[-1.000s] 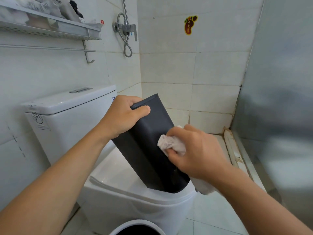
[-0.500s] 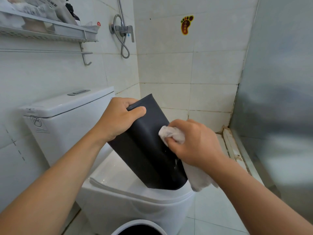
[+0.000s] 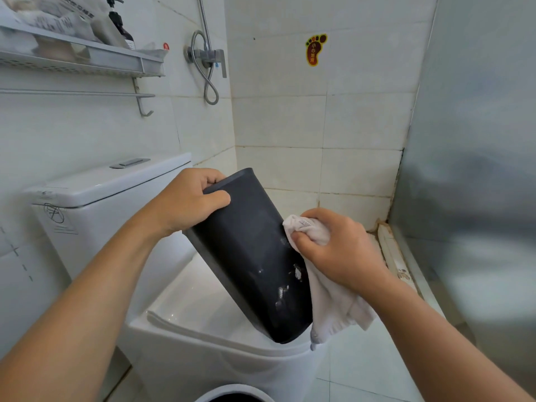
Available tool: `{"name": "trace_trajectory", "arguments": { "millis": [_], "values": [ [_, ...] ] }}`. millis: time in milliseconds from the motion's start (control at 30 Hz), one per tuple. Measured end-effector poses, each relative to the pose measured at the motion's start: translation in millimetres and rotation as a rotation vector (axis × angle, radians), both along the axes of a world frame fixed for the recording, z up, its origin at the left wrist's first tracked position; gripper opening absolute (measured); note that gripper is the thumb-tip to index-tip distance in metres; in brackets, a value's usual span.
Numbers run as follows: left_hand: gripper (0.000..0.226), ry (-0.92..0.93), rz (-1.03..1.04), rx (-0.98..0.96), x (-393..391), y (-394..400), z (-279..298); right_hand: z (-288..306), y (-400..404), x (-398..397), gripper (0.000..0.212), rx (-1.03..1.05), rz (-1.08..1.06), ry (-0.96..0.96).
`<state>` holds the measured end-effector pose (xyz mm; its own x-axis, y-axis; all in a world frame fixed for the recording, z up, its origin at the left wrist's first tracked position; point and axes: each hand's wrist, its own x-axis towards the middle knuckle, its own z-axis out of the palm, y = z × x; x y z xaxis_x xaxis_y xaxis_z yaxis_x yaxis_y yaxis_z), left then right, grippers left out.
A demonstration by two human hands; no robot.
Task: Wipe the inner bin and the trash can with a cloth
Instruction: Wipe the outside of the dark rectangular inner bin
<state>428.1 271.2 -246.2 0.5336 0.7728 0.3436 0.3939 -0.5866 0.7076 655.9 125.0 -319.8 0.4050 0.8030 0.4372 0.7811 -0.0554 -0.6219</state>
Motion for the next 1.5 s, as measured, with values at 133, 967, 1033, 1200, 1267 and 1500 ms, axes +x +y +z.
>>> {"name": "trace_trajectory", "arguments": {
  "millis": [133,967,1033,1200,1267,1500],
  "values": [
    [0.034,0.152,0.145,0.185,14,-5,-3,1,0,-3,0.053,0.040,-0.039,-0.003],
    [0.068,-0.006,0.002,0.135,-2,28,-17,-28,-11,-30,0.063,0.095,0.061,-0.552],
    [0.065,-0.021,0.014,0.140,-5,27,-19,-27,-3,-24,0.059,0.118,0.048,-0.567],
    [0.063,-0.057,-0.002,0.125,-8,19,-31,-16,25,-24,0.054,0.181,-0.013,-0.322],
    [0.062,-0.052,0.001,0.118,-4,19,-29,-13,33,-24,0.056,0.196,-0.020,-0.258],
    [0.059,-0.043,0.012,0.127,1,31,-12,-22,8,-16,0.062,0.231,0.068,-0.536]
  ]
}}
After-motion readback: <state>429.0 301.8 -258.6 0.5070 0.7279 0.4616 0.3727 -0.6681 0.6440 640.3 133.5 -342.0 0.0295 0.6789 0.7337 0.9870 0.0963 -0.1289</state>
